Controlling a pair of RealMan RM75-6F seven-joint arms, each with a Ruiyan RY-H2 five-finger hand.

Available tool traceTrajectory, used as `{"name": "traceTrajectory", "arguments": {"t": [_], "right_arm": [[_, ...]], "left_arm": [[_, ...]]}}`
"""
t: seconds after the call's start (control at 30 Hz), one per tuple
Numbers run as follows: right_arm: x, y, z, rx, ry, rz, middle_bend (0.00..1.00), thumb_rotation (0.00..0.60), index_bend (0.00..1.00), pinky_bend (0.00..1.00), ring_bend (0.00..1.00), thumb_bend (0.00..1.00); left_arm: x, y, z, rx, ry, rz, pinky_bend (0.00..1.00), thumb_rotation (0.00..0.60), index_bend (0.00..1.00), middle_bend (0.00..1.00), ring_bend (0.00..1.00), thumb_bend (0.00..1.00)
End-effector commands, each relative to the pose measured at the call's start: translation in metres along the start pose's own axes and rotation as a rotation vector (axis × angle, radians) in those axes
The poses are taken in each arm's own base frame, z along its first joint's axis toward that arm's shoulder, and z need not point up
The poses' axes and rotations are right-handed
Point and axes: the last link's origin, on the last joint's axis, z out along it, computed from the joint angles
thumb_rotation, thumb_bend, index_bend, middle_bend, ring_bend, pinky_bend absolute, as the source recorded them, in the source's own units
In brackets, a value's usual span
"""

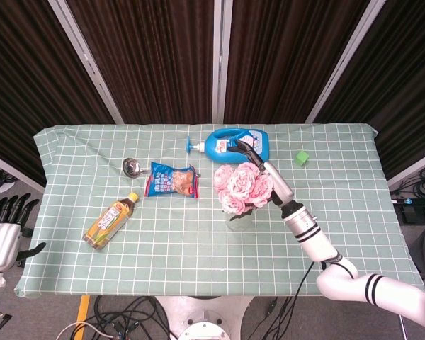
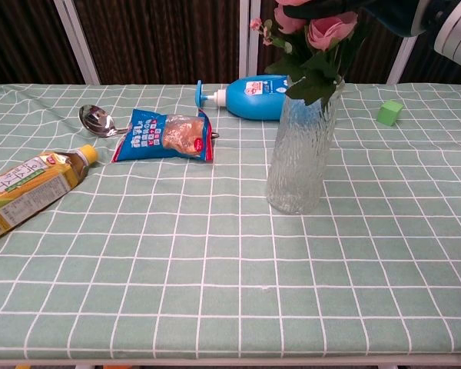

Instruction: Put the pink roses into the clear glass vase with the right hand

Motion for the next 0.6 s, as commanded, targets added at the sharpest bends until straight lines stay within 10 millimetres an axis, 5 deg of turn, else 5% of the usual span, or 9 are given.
{"name": "traceTrajectory", "arguments": {"t": [0.03,0.23,0.6], "right_arm": [[0.005,-0.001,-0.006,-0.005,-0.002,-0.029,0.03,0.6,0.0,0.0,0.0,0.0],[0.028,-0.004,-0.033,-0.048,-0.009,-0.192,0.0,0.6,0.0,0.0,0.0,0.0],[0.084,0.003,-0.121,-0.287,0.051,-0.525,0.0,0.6,0.0,0.0,0.0,0.0]], "left_arm": [[0.0,0.0,0.0,-0.001,0.001,0.001,0.05,0.6,0.13,0.05,0.02,0.03],[-0.001,0.002,0.001,-0.004,-0.001,0.004,0.05,0.6,0.13,0.05,0.02,0.03],[0.0,0.006,0.003,-0.008,-0.009,0.008,0.05,0.6,0.13,0.05,0.02,0.03]]}}
